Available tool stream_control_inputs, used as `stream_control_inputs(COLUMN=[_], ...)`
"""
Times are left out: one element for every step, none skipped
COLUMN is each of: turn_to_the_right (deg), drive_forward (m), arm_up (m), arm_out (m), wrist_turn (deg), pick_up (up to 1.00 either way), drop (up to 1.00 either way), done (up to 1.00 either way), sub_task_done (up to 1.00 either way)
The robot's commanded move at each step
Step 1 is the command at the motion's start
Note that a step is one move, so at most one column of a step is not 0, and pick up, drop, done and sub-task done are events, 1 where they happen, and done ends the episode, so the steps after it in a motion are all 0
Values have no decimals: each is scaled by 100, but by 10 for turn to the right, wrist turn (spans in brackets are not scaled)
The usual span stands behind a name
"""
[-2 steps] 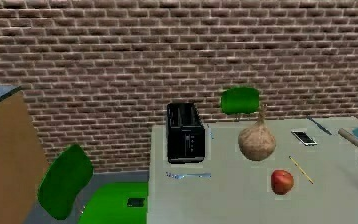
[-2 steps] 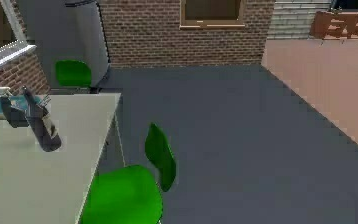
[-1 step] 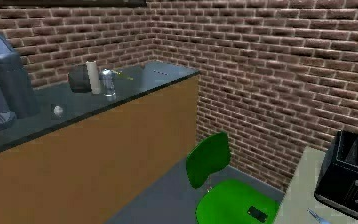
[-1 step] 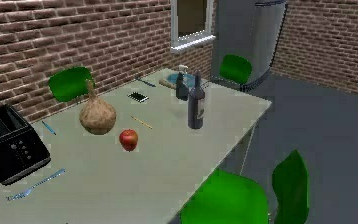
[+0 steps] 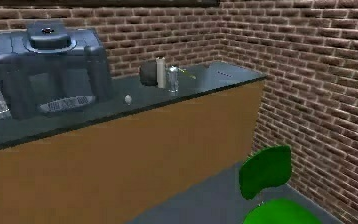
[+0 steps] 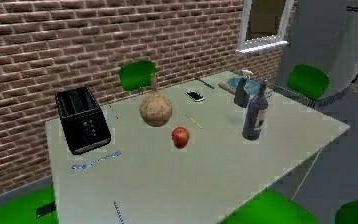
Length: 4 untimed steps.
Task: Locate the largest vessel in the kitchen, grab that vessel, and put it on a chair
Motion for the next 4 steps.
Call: stream_control_inputs(turn_to_the_right=[450,450,450,120], drive_forward=[0,0,0,0], arm_up=[0,0,0,0], arm_out=[0,0,0,0], wrist_turn=[0,0,0,0], pick_up=[0,0,0,0], drop=[0,0,0,0], done=[0,0,0,0], sub_task_done=[0,0,0,0])
